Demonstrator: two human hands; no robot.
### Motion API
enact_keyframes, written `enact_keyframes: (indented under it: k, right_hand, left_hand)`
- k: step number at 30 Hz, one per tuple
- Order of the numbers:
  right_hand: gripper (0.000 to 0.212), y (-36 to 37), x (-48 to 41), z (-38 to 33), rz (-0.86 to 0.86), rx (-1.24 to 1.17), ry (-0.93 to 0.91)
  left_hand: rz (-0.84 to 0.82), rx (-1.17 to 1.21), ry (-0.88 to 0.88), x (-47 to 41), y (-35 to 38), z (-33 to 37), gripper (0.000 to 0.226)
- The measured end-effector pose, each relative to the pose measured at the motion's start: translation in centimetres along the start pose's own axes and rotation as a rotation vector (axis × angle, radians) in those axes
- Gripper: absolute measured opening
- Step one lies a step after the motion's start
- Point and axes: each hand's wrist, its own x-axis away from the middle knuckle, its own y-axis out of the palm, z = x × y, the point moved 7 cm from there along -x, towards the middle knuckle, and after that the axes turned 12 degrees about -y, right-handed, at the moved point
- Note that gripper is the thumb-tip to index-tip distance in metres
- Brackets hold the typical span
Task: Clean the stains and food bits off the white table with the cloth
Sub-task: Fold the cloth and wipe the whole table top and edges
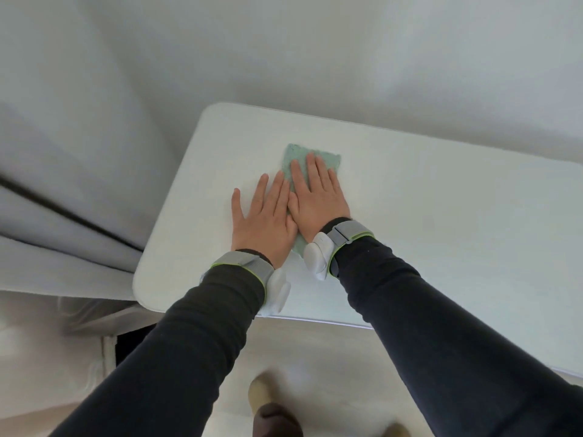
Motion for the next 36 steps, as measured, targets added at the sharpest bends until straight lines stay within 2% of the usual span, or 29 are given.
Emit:
enact_keyframes:
  k: [7, 15, 22, 27, 36]
  right_hand:
    - [0.057, 1.4, -5.6, -8.7, -0.03, 0.008, -0.125]
    - [0.057, 2.4, -9.2, -14.1, -0.046, 0.038, -0.237]
    - [0.056, 1.8, -10.3, -12.8, -0.056, 0.066, -0.28]
    - [0.056, 1.4, -10.6, -10.4, -0.068, 0.056, -0.286]
    - [0.056, 0.0, -7.4, -0.1, -0.039, 0.041, -0.181]
  left_hand:
    - [0.03, 0.029, -0.138, -1.1, 0.0, -9.7, 0.063]
    - [0.037, 0.084, -0.245, -1.7, -0.2, -15.5, 0.079]
    - [0.061, 0.113, -0.26, -3.0, -0.6, -14.2, 0.078]
    - [0.058, 0.112, -0.277, -4.1, -0.6, -12.2, 0.057]
    - [0.01, 0.065, -0.195, -5.3, -0.8, -1.8, 0.055]
